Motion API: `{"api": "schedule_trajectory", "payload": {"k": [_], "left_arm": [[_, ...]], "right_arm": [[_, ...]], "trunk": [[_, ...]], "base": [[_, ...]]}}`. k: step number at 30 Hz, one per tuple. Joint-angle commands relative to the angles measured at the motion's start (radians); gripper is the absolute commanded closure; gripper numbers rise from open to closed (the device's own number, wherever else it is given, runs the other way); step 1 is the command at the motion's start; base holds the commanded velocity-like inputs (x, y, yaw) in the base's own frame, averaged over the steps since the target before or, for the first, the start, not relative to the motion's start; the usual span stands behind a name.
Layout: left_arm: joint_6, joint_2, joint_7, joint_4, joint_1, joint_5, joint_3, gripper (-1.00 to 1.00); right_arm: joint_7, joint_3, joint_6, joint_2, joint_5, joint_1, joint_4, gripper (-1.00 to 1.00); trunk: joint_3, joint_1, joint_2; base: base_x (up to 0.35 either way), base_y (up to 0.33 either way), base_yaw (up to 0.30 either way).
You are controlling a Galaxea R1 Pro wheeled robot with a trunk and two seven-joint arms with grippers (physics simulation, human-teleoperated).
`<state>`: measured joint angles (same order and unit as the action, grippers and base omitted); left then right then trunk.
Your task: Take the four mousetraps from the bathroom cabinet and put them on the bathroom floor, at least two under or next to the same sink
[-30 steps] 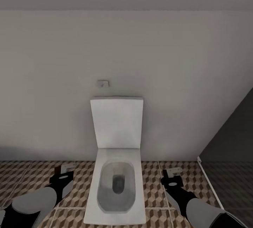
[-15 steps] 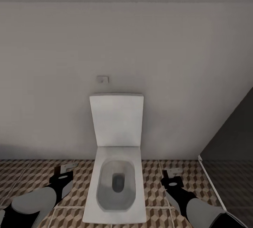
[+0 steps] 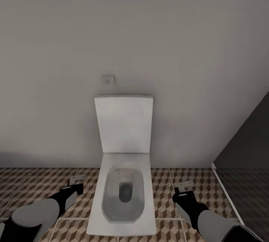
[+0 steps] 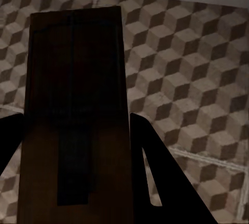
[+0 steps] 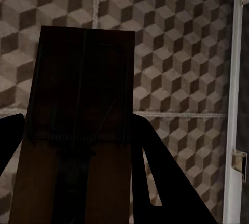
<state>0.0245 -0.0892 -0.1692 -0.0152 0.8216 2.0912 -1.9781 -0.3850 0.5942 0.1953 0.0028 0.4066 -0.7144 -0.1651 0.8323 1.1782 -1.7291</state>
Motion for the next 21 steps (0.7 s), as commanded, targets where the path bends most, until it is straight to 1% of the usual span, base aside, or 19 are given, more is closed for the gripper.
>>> {"api": "schedule_trajectory", "payload": {"k": [1,4,16,21], "left_arm": [[0.009,0.000,-0.002,0.001,0.001,0.003,-0.009,1.00],[0.022,0.000,0.002,-0.001,0.001,0.003,-0.009,1.00],[0.021,-0.001,0.004,-0.032,0.001,0.003,-0.010,1.00],[0.020,-0.015,0.004,-0.032,0.001,0.004,-0.009,1.00]], "right_arm": [[-0.006,0.009,0.006,0.000,0.009,0.000,-0.002,1.00],[-0.007,0.009,0.004,0.000,0.008,0.000,-0.002,1.00],[-0.008,0.011,0.002,0.002,0.001,0.000,-0.002,1.00],[-0.008,0.012,0.005,0.002,0.003,0.000,-0.002,1.00]], "trunk": [[0.004,0.004,-0.008],[0.013,0.015,-0.029],[0.051,0.061,-0.113],[0.067,0.081,-0.148]], "base": [[0.000,0.000,0.000],[0.000,0.000,0.000],[0.000,0.000,0.000],[0.000,0.000,0.000]]}}
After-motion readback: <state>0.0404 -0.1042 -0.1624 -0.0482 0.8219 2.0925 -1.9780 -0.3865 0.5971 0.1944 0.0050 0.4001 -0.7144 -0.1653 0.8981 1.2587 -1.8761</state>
